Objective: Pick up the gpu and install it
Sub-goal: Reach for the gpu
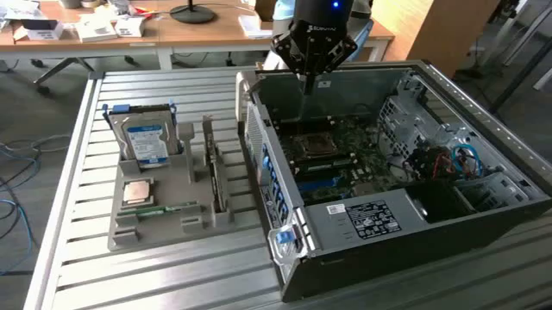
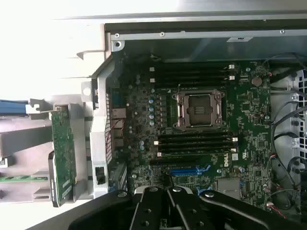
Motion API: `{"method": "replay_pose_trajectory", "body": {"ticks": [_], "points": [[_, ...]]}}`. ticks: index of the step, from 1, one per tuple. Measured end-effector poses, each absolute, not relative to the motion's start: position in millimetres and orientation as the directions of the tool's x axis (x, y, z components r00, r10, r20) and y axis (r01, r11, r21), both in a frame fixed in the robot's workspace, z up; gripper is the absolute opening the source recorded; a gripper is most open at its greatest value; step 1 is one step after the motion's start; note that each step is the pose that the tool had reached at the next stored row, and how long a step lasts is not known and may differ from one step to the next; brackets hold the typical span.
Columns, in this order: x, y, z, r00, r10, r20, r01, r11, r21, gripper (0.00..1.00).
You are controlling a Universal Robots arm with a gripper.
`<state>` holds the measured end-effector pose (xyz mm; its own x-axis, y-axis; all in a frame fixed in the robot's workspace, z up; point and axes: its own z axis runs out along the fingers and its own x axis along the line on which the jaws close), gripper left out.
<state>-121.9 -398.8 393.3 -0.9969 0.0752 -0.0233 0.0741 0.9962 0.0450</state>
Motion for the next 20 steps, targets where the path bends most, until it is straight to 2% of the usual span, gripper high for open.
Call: {"method": "replay_pose_trajectory", "body": {"ticks": [20], "points": [[-132.5, -398.8, 392.5, -0.997, 0.075, -0.023, 0.074, 0.996, 0.045, 0.11]]}}
